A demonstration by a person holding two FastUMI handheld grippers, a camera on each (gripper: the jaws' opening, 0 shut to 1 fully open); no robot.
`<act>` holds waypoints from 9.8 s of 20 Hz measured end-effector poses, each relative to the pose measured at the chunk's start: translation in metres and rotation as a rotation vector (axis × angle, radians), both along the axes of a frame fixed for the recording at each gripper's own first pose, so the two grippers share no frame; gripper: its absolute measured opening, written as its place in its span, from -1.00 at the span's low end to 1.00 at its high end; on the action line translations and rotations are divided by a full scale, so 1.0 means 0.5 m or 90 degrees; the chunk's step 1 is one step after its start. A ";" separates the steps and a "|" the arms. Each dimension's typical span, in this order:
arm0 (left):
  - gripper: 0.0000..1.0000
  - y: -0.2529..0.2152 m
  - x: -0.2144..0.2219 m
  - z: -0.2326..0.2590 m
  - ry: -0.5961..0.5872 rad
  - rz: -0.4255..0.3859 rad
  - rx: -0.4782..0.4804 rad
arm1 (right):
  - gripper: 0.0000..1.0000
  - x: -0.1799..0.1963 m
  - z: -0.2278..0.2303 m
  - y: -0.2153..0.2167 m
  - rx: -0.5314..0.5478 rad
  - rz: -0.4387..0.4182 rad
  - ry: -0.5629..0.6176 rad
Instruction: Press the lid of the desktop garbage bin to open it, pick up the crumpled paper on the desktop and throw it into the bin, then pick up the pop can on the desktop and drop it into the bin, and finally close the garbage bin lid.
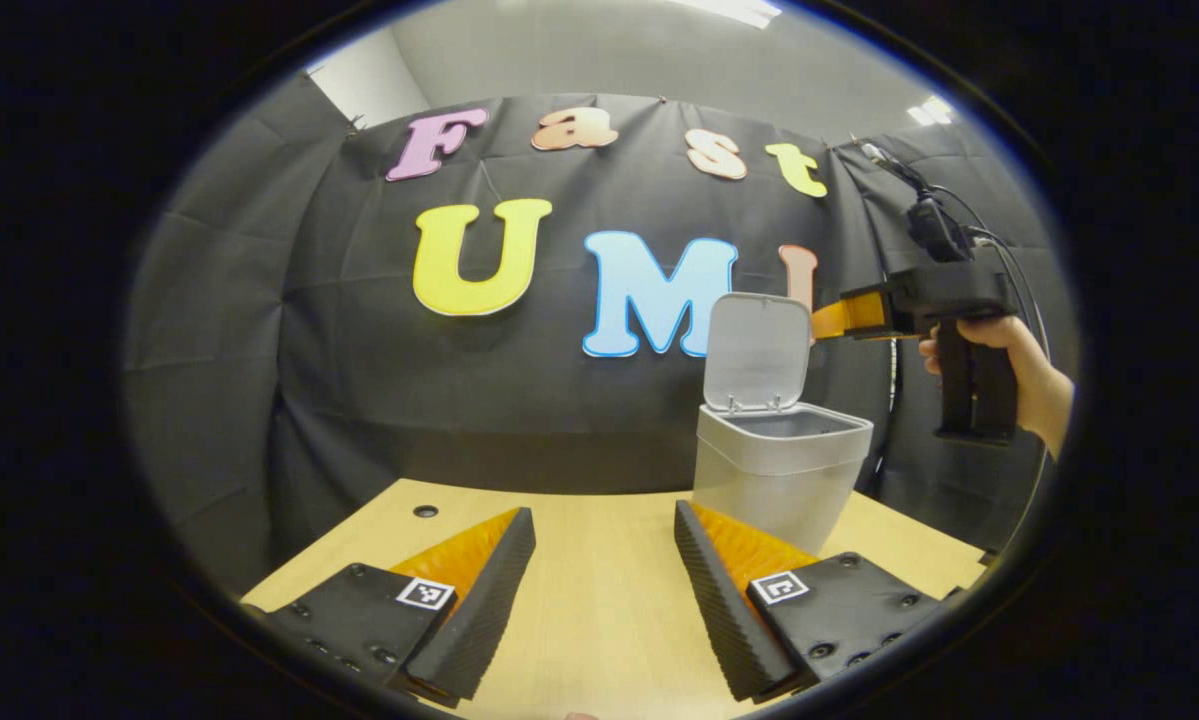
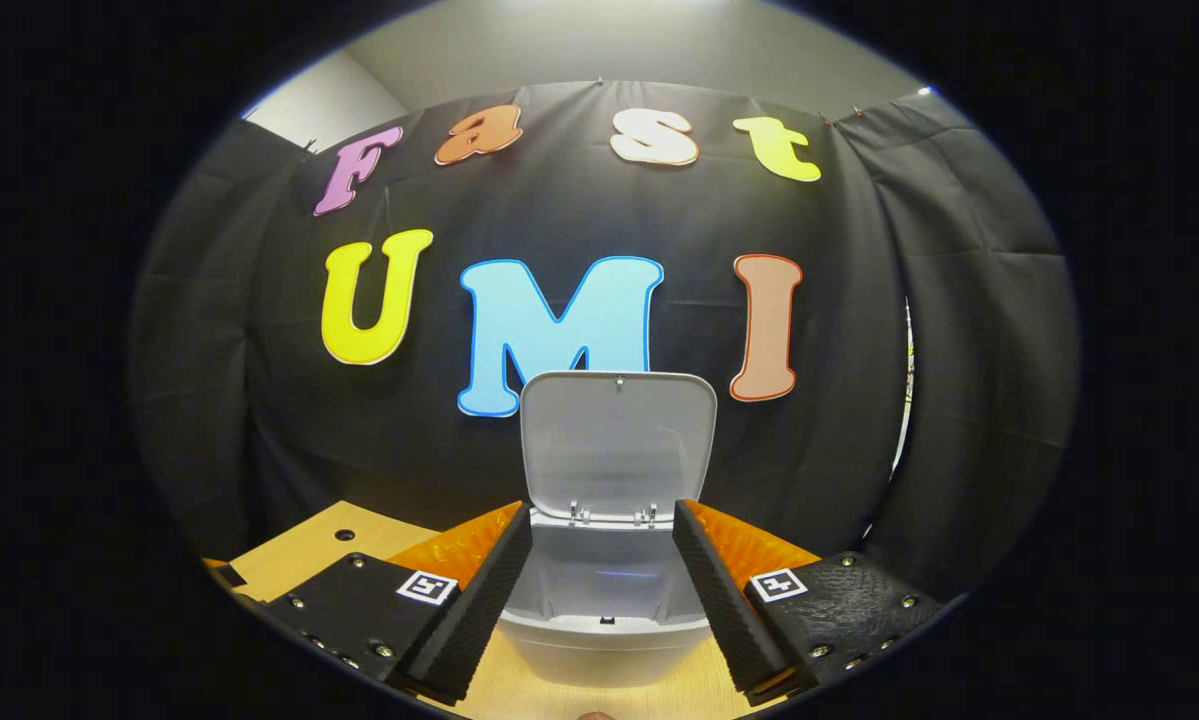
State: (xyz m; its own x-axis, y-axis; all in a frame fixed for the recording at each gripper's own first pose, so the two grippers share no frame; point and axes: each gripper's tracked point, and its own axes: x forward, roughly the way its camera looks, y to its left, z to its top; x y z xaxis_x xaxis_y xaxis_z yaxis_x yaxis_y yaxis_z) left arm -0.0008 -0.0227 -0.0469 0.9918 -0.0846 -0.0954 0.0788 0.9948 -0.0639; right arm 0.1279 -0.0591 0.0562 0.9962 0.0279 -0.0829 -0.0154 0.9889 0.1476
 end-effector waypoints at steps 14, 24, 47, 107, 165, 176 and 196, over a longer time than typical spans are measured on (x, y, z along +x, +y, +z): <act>0.89 0.056 -0.011 -0.011 0.006 0.051 -0.014 | 0.81 0.179 0.089 -0.072 0.041 -0.056 0.001; 0.90 0.075 -0.021 -0.016 0.011 0.061 -0.029 | 0.81 0.266 0.155 -0.062 0.013 -0.073 -0.032; 0.89 0.074 -0.034 -0.002 -0.001 0.067 -0.019 | 0.83 0.237 0.104 -0.045 -0.009 -0.048 -0.004; 0.84 0.010 -0.071 0.045 -0.016 0.101 0.030 | 0.94 0.093 -0.208 0.038 -0.013 -0.003 0.024; 0.89 -0.227 -0.074 0.075 -0.084 0.078 0.030 | 0.92 -0.369 -0.120 -0.067 0.014 0.063 -0.095; 0.89 -0.441 -0.089 0.105 -0.091 0.063 0.019 | 0.92 -0.386 -0.151 -0.234 -0.021 0.057 -0.087; 0.89 -0.442 -0.167 0.158 -0.106 0.098 0.013 | 0.92 -0.394 -0.097 -0.191 -0.029 0.144 -0.150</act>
